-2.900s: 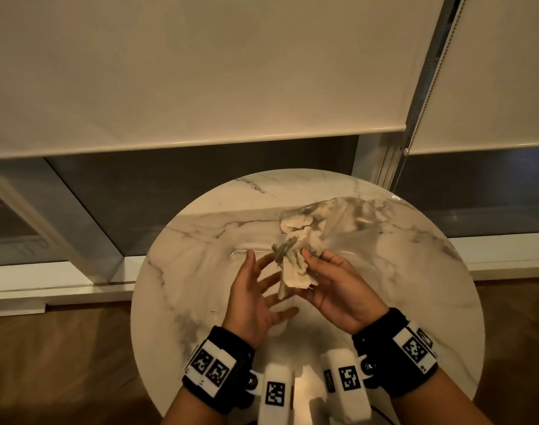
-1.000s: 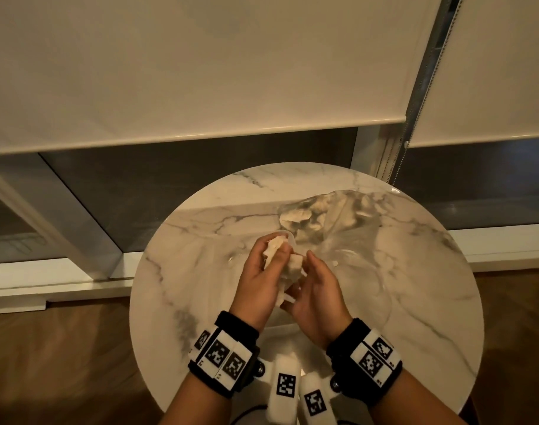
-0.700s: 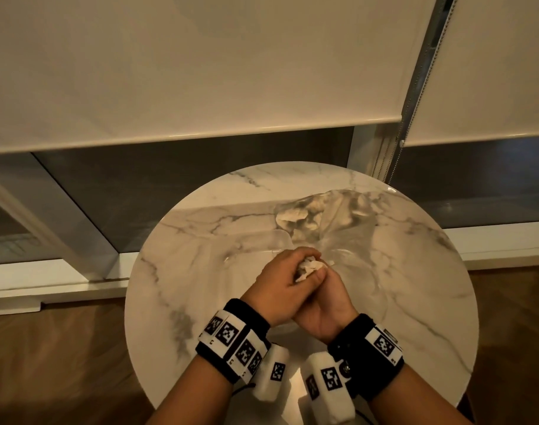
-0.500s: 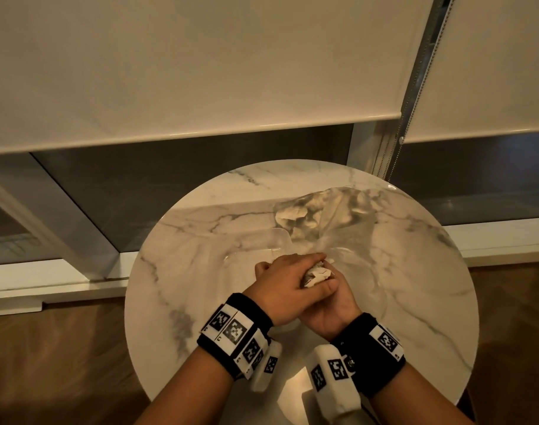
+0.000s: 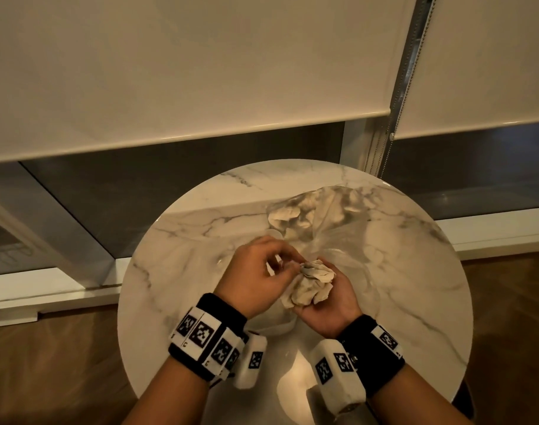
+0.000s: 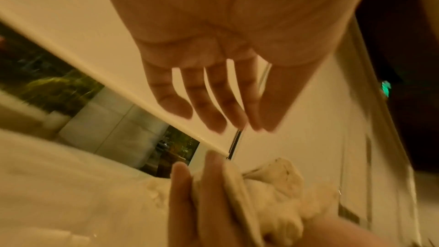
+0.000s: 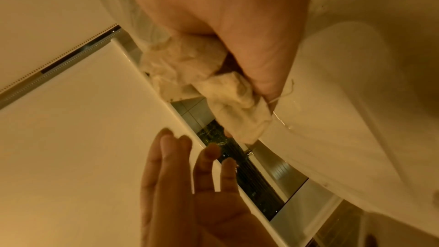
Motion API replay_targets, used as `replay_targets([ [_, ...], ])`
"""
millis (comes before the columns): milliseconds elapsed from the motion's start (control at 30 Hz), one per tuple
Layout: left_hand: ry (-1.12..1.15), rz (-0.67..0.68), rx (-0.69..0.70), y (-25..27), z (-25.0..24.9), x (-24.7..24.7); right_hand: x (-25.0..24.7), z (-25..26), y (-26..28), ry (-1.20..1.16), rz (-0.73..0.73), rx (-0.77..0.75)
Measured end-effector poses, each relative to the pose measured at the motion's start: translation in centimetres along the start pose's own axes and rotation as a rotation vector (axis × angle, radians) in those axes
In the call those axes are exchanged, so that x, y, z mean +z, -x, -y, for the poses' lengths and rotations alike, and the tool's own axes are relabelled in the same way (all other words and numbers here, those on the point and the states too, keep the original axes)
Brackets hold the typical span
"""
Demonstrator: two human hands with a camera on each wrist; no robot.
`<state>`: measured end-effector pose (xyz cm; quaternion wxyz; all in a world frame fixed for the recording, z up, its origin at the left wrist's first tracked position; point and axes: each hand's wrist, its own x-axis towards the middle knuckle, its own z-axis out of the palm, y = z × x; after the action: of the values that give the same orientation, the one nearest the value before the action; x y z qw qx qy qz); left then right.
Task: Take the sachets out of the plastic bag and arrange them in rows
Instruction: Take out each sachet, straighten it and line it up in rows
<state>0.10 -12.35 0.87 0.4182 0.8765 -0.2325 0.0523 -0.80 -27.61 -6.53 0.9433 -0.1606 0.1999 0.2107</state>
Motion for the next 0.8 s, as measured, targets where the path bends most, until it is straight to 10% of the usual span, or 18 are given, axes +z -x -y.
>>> replay_targets([
  [100,-0.219,0.228,0.014,0.7,-0.4,0.2,0.1,0.0,0.1,-0.037,0.028,-0.031],
  [467,-0.356,-0.022,-0.106,0.9,-1.0,0.3,0.9,-0.3,0.9,-0.051,0.089,-0.007],
  [800,-0.211,0.062,-0.277,1.4,-0.4,0.9,1.2,0.7,1.4,-0.111,0.032,-0.045],
])
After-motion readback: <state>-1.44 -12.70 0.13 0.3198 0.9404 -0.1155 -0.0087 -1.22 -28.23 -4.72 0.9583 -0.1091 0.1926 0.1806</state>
